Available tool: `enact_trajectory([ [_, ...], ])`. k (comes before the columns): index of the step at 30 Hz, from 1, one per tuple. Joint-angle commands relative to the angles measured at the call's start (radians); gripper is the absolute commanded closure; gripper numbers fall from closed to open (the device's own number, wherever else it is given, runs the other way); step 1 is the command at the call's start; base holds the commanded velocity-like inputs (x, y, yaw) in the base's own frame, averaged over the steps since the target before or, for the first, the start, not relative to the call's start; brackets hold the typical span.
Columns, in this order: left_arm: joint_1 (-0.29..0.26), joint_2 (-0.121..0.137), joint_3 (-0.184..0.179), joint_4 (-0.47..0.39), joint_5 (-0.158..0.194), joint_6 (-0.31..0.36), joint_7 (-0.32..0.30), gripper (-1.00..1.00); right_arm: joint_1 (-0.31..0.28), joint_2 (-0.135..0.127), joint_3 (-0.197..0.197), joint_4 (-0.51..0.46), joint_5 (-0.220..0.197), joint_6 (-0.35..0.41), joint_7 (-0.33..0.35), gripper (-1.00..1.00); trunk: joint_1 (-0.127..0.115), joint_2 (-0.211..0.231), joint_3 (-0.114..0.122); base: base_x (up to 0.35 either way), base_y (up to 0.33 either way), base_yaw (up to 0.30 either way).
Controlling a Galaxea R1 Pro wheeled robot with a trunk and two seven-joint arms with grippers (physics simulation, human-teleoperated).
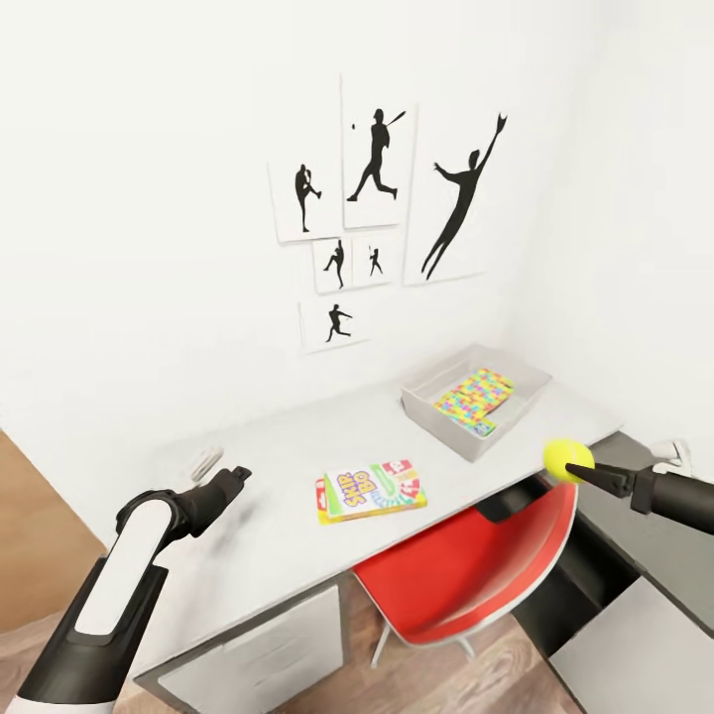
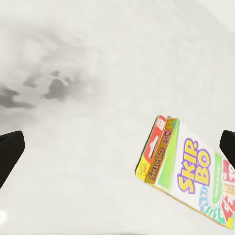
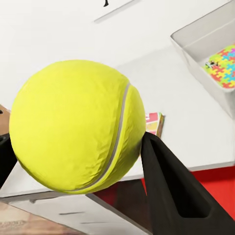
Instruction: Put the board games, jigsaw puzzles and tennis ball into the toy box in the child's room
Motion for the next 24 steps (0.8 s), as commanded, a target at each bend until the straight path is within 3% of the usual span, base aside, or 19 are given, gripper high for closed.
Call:
enact_trajectory([
  [1,-0.001,0.000,-0.001,-0.001,0.005,0.003,0.008,-1.00,-0.001,0.000,-0.001,-0.001,0.010,0.017,0.011,1.00,0.001,-0.002,-0.002,0.000,-0.313,0.278],
  [16,-0.001,0.001,-0.002,-0.001,0.005,0.004,0.005,-1.00,-0.002,-0.001,-0.001,0.000,0.010,0.017,0.011,1.00,0.001,-0.002,-0.002,0.004,-0.314,0.287],
  [24,-0.001,0.002,-0.002,-0.001,0.005,0.004,0.004,-1.00,-0.002,-0.001,-0.002,0.000,0.010,0.017,0.011,1.00,0.001,-0.002,-0.002,0.071,-0.314,0.170],
])
